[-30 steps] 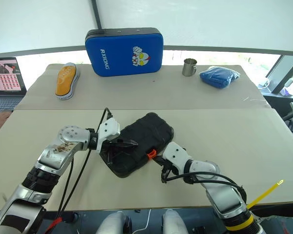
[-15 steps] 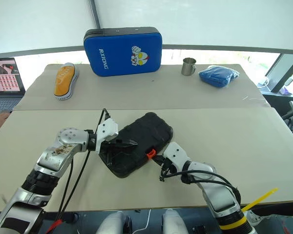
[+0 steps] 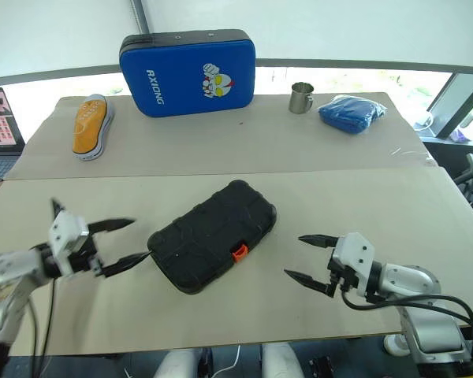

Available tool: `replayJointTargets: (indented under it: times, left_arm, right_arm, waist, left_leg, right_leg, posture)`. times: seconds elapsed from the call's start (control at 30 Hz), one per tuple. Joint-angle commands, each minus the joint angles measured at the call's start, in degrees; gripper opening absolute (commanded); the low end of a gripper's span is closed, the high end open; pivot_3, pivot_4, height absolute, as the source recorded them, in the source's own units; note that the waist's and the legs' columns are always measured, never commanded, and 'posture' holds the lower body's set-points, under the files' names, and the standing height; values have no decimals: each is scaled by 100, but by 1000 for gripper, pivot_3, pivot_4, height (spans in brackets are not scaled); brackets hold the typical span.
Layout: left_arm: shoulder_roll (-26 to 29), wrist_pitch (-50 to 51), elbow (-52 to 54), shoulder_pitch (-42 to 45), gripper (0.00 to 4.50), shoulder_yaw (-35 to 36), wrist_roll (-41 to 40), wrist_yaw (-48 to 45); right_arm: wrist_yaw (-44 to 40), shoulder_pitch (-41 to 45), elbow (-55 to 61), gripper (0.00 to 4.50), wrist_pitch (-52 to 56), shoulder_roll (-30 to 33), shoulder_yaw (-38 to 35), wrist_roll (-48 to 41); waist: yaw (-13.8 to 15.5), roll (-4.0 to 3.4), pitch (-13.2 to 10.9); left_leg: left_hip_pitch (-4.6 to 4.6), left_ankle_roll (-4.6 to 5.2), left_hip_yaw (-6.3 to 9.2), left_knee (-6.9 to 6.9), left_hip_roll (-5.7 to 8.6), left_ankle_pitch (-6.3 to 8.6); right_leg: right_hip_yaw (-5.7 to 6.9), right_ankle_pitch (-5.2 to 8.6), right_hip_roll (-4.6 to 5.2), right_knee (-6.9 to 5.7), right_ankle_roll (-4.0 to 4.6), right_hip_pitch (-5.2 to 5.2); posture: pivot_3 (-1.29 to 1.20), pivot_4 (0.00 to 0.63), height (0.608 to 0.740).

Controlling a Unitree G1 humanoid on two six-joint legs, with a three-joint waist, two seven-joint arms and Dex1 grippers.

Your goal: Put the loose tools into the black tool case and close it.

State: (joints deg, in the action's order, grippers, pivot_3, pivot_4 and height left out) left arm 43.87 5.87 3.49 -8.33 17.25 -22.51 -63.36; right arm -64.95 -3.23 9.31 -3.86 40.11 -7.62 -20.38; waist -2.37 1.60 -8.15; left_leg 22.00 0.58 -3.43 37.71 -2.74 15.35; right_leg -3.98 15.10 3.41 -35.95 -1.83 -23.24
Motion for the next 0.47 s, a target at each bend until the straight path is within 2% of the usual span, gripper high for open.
replayJointTargets:
  times: [0.03, 0.1, 0.17, 0.47]
  left_arm:
    - [-19, -707, -101, -600, 4500, 473, 226, 109]
    - [-61, -1001, -142, -984, 4500, 657, 309, 167]
    - [-100, -1096, -108, -1198, 4500, 752, 291, 239]
    - [-207, -1128, 140, -1494, 4500, 875, 129, 500]
  right_arm:
    - [-289, 483, -590, 4461, -262, 64, -323, -408]
    - [-541, 744, -1013, 4461, -526, 145, -278, -351]
    - [-739, 931, -1350, 4461, -752, 190, -236, -277]
    - [-960, 1329, -2043, 4461, -1228, 224, -152, -127]
  waist:
    - [15, 35, -34]
    - [44, 66, -54]
    - [95, 65, -55]
    - [172, 60, -58]
  left_leg:
    - [3, 0, 0, 4, 0, 0]
    - [9, -1, 0, 11, -5, -1]
    - [6, -3, 0, 12, -7, -1]
    - [10, -10, -1, 9, -8, 4]
  right_leg:
    - [0, -1, 1, -1, -2, -4]
    - [4, -4, 3, -2, 0, -7]
    - [6, -6, 10, -2, 1, -4]
    - [11, -6, 14, -4, 2, -7]
  posture:
    - [0, 150, 740]
    - [0, 150, 740]
    - [0, 150, 740]
    - [0, 150, 740]
